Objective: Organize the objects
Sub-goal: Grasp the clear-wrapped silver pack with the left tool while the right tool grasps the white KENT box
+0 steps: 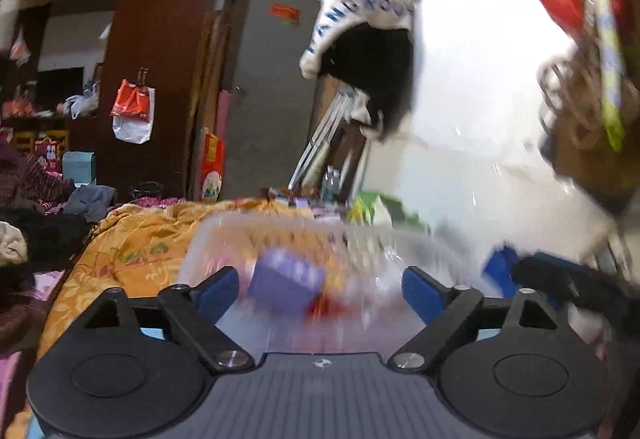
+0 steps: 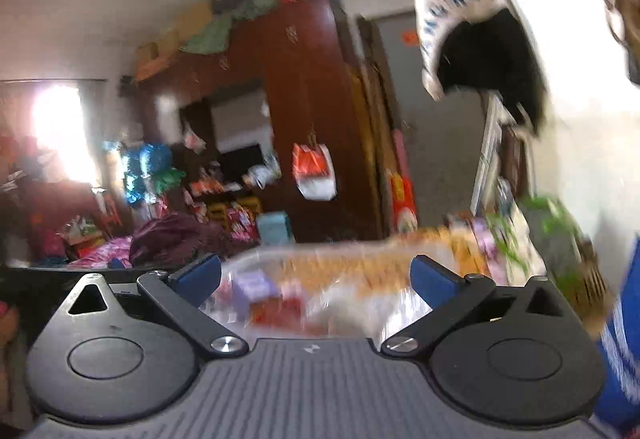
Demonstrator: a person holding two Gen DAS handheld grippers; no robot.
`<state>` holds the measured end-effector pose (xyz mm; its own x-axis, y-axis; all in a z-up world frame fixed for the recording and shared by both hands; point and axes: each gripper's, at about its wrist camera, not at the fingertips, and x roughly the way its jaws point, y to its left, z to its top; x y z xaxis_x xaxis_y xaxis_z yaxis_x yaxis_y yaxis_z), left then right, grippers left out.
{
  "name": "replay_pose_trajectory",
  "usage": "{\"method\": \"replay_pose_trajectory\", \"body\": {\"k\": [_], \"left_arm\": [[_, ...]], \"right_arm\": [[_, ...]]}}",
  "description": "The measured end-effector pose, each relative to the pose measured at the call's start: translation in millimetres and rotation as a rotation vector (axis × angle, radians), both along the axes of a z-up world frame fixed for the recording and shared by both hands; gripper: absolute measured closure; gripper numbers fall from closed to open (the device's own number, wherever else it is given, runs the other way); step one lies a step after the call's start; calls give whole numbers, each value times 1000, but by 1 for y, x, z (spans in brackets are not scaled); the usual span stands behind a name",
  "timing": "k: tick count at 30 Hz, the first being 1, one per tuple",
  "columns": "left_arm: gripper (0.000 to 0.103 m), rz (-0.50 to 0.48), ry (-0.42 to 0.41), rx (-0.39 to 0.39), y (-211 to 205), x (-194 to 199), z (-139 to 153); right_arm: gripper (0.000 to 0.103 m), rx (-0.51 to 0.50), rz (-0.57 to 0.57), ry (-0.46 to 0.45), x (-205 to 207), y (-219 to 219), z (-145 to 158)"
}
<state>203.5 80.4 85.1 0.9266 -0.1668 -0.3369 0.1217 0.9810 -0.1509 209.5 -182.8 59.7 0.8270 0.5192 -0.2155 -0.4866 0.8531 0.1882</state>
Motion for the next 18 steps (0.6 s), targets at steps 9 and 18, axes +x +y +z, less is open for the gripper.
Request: {"method": "replay_pose_trajectory", "body": {"k": [9,18], "left_arm": [[13,12,202,95,2,-12,-79],[48,-10,278,90,-8,5,-103]], "right_arm": [[0,-86,23,183,7,18,-63],[0,-70,-26,211,10,23,-70]]}}
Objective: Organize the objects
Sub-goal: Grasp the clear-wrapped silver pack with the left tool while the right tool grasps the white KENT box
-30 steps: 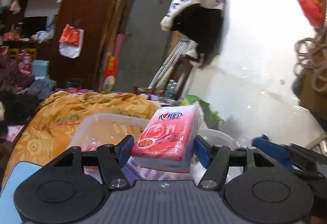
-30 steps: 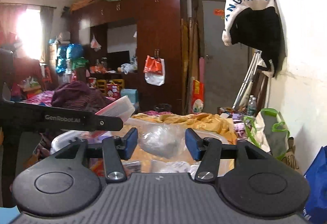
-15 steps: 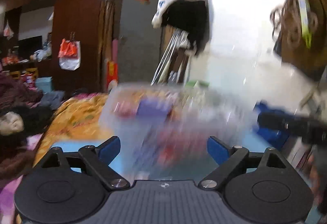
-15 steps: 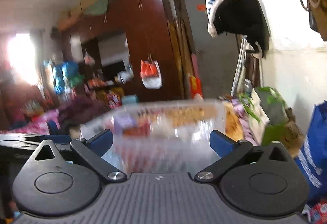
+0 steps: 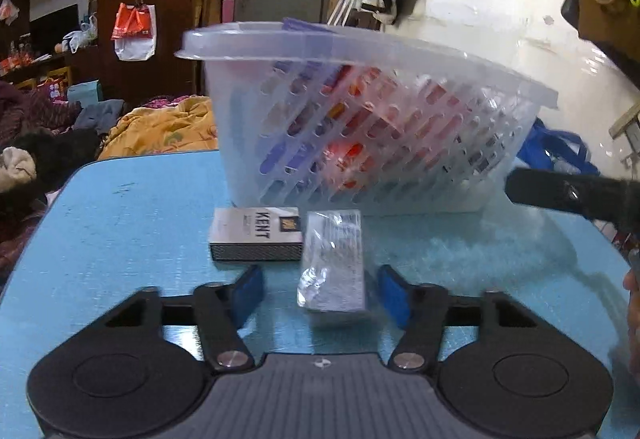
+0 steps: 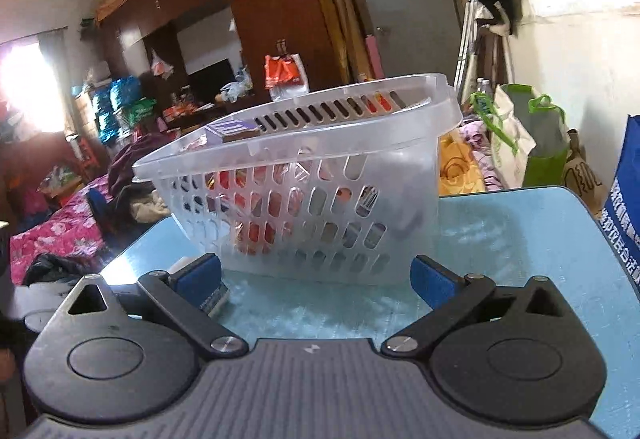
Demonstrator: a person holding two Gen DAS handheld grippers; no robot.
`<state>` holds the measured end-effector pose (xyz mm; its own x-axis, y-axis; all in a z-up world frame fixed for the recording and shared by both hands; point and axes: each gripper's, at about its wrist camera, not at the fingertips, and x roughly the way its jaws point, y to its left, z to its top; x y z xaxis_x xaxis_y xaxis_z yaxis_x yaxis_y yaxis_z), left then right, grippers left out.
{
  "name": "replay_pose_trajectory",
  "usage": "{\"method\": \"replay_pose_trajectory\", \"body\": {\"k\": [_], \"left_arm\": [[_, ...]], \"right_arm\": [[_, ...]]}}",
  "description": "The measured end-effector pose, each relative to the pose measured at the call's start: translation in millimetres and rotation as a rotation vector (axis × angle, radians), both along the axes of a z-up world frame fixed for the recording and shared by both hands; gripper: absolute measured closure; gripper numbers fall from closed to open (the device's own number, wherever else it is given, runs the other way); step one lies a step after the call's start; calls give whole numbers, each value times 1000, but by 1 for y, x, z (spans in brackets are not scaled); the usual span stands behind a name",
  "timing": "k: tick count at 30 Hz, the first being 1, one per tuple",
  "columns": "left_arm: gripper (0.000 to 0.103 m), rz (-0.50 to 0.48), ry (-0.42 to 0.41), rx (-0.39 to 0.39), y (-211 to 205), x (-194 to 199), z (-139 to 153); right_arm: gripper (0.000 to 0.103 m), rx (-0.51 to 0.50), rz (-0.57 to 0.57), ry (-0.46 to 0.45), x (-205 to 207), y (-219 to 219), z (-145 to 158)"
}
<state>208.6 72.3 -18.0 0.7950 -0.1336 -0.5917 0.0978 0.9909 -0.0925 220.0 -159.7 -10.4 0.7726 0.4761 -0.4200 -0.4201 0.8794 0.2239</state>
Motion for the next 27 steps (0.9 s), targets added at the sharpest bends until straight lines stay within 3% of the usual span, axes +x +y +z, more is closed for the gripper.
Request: {"method": "replay_pose_trajectory", "body": {"k": [1,6,11,14,20,22,27], "left_arm": [[59,-3,-7,3,-1,-4,0],[59,7,-55,-15,10,-26,3],[59,176,-136,6,51,-53,13],[59,223,-133,-40,81,-63,17],[59,293,-150,-83,115,-77,17],[59,307,-156,-92,121,-77,16],[58,305,-166,-120,129,-79,11]], "right_arm": [[0,-11,-7,-5,-1,4,-2],[0,-24,12,61,3,38,-11],[0,-124,77,111,12,98,-17],[0,-147,72,150,21,127,-18],[0,-269,136,114,22,175,-26],[6,-321,166,115,21,185,-29],[8,-343,211,101,20,191,-28]]}}
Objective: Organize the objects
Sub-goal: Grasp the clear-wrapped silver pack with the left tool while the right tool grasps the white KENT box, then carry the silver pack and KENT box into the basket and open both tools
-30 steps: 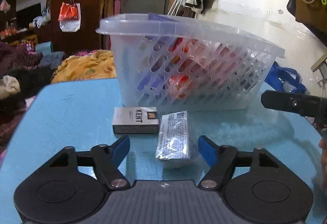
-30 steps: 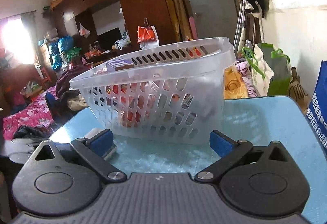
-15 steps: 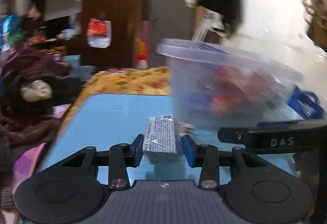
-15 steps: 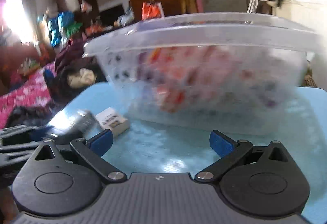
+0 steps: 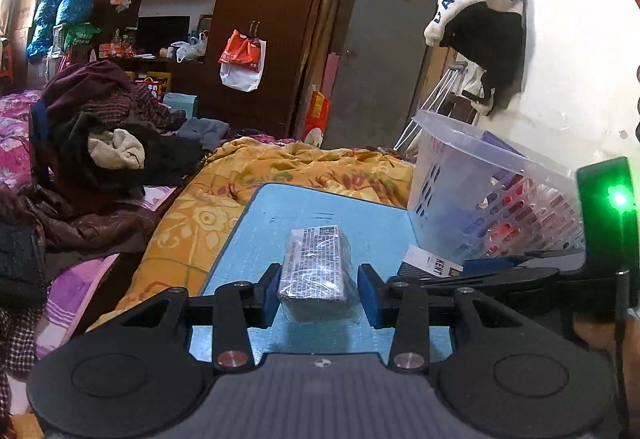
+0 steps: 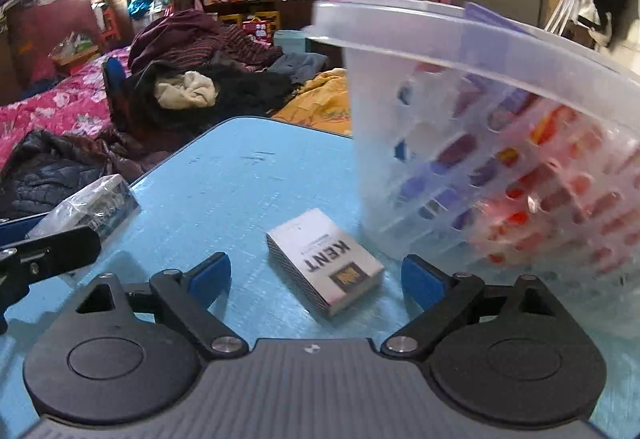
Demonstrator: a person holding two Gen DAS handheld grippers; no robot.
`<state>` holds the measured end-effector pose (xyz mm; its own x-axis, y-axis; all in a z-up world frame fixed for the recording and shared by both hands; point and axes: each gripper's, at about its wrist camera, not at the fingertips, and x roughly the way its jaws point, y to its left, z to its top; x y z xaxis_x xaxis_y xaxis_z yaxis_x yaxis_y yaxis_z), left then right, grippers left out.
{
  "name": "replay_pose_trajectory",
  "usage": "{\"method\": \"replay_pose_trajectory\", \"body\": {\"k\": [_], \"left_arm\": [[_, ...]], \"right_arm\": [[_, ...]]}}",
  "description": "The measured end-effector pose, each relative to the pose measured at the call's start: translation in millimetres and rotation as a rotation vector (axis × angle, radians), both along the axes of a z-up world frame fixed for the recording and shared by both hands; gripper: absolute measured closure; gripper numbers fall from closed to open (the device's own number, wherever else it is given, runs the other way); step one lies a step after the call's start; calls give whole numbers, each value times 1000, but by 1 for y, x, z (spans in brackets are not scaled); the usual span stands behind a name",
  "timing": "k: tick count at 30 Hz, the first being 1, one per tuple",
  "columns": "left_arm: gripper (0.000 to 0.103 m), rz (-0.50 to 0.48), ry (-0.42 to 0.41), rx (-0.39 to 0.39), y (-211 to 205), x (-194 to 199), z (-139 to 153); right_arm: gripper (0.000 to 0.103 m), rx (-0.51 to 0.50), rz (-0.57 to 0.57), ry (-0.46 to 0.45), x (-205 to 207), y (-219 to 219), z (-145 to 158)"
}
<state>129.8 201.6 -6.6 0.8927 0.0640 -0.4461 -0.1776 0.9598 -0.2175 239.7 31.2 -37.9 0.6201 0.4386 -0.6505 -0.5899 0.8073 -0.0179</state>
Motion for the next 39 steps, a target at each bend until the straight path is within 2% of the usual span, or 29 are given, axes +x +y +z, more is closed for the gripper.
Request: {"method": "replay_pose_trajectory", "body": {"k": [3,6,8,10,17,23,27,29,30,32,39], "left_arm": [[58,-10,-4,0,-2,0,-2],[58,-23,-7,-2,-3,0,-3],[58,-26,-7,-3,-4,0,-5],[58,-32,-10,-6,-5,0,-6],[58,-46,-13,8,-9,0,-6],[56,-47,55,73,-13,2,-9],[55,-41,69,71,-12,4,-9],[58,-34,104,85,-15,9,-11],[66,-31,121,98,-17,11,-12],[71,-27,101,119,-20,8,-11],[71,-54,-20,139,-38,-4,-5]], "right_arm": [[11,-1,25,-2,-1,-1,2],[23,18,54,-8,-4,-5,4],[47,21,70,-28,-7,-5,5],[59,24,75,-30,-9,-8,7],[59,7,97,-27,-19,-26,12],[59,11,110,-27,-33,-42,13],[59,24,108,-37,-34,-45,11],[59,44,101,-36,-33,-50,11],[59,59,97,-37,-34,-54,12],[59,83,93,-51,-36,-63,16],[59,191,62,-107,-53,-109,33]]}}
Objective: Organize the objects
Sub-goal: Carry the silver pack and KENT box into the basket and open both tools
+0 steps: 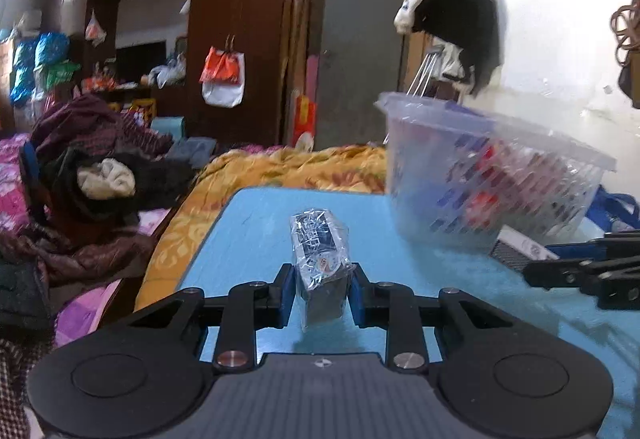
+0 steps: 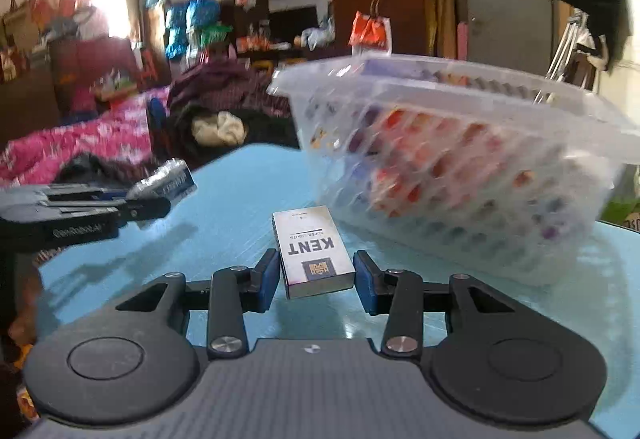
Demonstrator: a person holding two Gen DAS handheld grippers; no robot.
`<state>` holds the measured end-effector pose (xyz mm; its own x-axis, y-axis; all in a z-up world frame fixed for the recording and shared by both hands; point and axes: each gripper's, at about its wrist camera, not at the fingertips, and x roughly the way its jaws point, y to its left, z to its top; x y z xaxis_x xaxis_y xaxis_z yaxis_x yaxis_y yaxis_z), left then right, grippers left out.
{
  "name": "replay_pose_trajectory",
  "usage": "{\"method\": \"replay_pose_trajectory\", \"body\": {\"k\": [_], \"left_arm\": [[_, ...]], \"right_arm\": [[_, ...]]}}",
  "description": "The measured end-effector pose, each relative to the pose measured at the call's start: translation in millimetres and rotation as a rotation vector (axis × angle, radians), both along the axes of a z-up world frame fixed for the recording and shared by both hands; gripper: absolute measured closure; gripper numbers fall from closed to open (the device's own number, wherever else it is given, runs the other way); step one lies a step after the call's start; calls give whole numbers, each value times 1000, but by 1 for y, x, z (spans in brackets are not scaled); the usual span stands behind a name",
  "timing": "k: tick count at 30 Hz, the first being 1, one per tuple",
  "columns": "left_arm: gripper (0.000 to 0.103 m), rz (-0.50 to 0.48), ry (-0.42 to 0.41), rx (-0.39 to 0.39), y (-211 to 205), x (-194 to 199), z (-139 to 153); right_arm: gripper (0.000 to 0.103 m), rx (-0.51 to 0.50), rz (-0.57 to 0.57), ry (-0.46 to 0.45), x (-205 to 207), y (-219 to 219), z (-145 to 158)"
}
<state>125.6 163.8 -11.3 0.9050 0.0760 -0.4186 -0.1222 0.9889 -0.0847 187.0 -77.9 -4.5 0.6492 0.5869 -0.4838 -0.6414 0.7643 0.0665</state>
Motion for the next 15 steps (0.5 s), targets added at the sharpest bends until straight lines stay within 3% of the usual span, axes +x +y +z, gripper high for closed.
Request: {"method": "replay_pose_trajectory", "body": {"k": [4,9,15], "left_arm": [[71,-79,-90,-15,-21,-11,9],[71,-159,-228,-16,-57,-21,46],[71,-246,-279,-12,-102,27,100]], "right_arm": [[59,81,-22,-50,-16,-32,14],[59,164,-81,-162,-28,-63,49],[59,167,-206,-322,5,-63,91]]}}
